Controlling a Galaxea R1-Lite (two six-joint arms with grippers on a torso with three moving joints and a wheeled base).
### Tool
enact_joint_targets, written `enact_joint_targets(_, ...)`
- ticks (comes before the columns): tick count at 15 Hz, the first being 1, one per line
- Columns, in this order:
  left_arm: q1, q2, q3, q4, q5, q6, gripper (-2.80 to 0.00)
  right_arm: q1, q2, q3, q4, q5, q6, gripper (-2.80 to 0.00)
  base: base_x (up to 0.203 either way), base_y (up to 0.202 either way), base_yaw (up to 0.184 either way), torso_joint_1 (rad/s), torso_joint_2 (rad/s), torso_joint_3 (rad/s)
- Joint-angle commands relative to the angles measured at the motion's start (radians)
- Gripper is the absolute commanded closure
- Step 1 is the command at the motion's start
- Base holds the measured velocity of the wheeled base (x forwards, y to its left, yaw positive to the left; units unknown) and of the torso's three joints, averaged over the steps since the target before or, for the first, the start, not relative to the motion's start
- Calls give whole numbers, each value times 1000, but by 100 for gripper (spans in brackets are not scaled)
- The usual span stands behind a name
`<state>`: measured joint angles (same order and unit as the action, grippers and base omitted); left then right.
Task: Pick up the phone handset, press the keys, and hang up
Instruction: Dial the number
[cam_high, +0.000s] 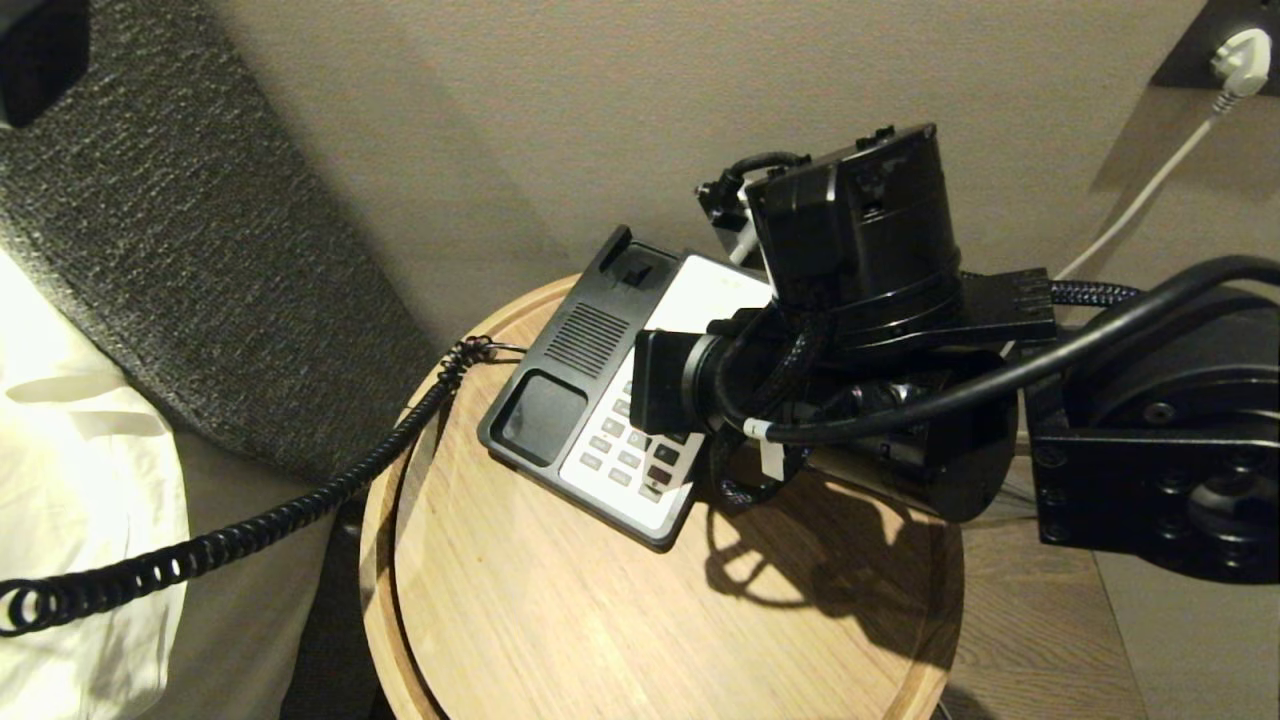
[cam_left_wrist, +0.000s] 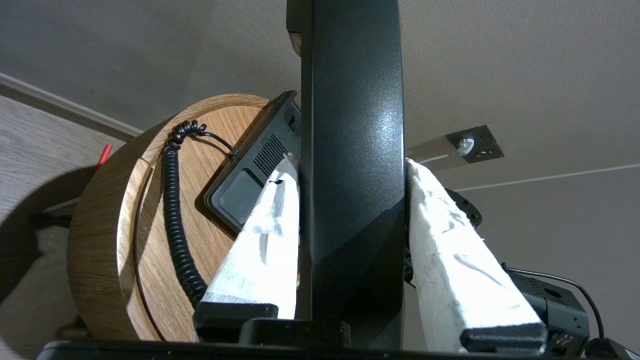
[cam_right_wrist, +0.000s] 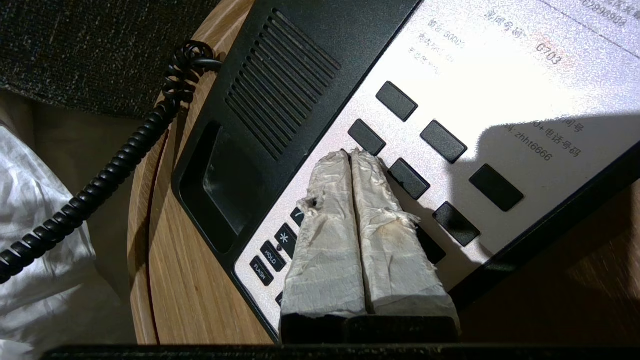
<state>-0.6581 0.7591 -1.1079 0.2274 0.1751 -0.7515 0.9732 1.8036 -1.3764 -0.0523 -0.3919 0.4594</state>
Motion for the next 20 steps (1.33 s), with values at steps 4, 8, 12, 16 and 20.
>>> enact_joint_targets(4,0,0,0,1,1,-5,0,-2,9,3,0,-3,1,0,0,0,0,0,0,0)
enact_joint_targets(8,0,-1,2,1,0,-5,0,-2,6,3,0,-2,-7,0,0,0,0,0,0,0)
enact_joint_targets(12,2,-1,6,1,1,-5,0,-1,-13,3,-3,-2,-1,0,0,0,0,0,0,0)
enact_joint_targets(16,2,-1,6,1,1,-5,0,-1,-34,7,-11,-2,2,0,0,0,0,0,0,0)
enact_joint_targets(20,2,-6,12,1,1,-5,0,-2,-68,43,5,-10,2,0,0,0,0,0,0,0)
